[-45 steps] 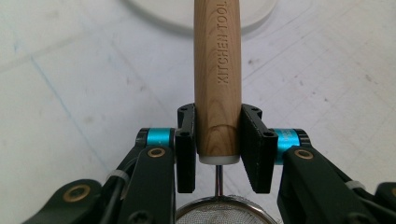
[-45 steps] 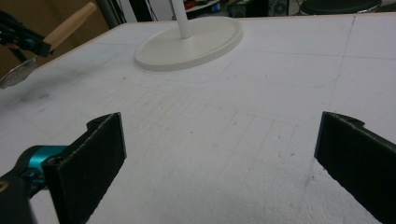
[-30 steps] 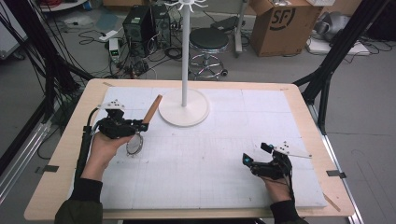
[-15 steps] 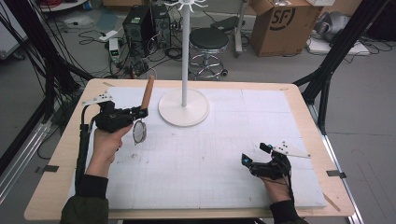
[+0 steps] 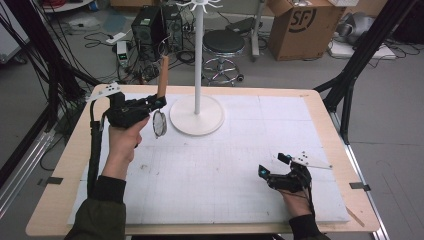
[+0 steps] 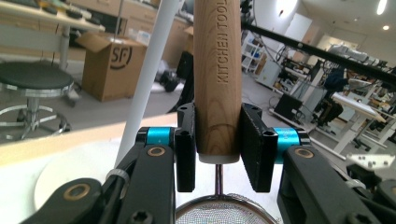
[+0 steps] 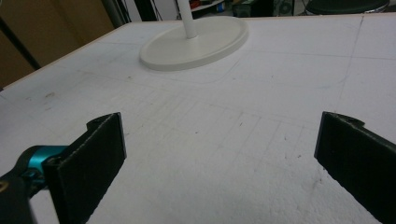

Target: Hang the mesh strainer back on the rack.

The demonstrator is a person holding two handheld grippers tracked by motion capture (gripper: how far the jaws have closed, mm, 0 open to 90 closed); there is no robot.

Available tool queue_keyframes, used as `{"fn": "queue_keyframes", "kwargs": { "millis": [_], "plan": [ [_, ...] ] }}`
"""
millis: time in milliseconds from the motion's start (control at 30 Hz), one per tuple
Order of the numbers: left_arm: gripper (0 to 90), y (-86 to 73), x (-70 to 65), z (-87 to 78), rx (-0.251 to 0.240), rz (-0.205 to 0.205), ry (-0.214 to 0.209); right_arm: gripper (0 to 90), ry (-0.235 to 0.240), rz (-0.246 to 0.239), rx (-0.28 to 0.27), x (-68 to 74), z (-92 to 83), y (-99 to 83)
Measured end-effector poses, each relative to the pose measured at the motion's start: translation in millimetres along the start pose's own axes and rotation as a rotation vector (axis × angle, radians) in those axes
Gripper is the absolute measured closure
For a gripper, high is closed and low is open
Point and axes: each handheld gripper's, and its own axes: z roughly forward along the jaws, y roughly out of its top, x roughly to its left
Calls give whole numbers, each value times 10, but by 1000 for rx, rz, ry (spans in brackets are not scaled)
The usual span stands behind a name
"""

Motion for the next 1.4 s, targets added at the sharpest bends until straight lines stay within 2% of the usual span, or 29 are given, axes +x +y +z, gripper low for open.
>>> {"fn": "queue_keyframes", "kwargs": {
  "millis": [100,167,433,767,933,1033,1100,1200,1400],
  "plan": [
    [693,76,-39,49,-23,8,-16,10,0,-2,-6,-5,-3,1],
    [693,127,-64,82,-19,20,-7,9,3,5,-5,-5,-7,2],
    [692,338,-95,176,-45,43,-14,9,7,0,-13,-16,-8,4],
    [692,498,-30,320,-73,32,-26,9,8,13,-7,-33,-3,-7],
    [692,601,-17,401,-91,40,-47,9,5,15,-8,-52,-1,-12],
    [692,684,-7,469,-83,52,-35,9,5,26,-5,-55,2,-15],
    [692,740,19,489,-105,40,-46,10,5,25,-5,-65,6,-22],
    [692,831,46,505,-119,45,-42,9,4,36,-5,-90,4,-30],
    [692,947,98,566,-105,39,-44,9,8,49,-12,-116,-4,-32]
  ]
}}
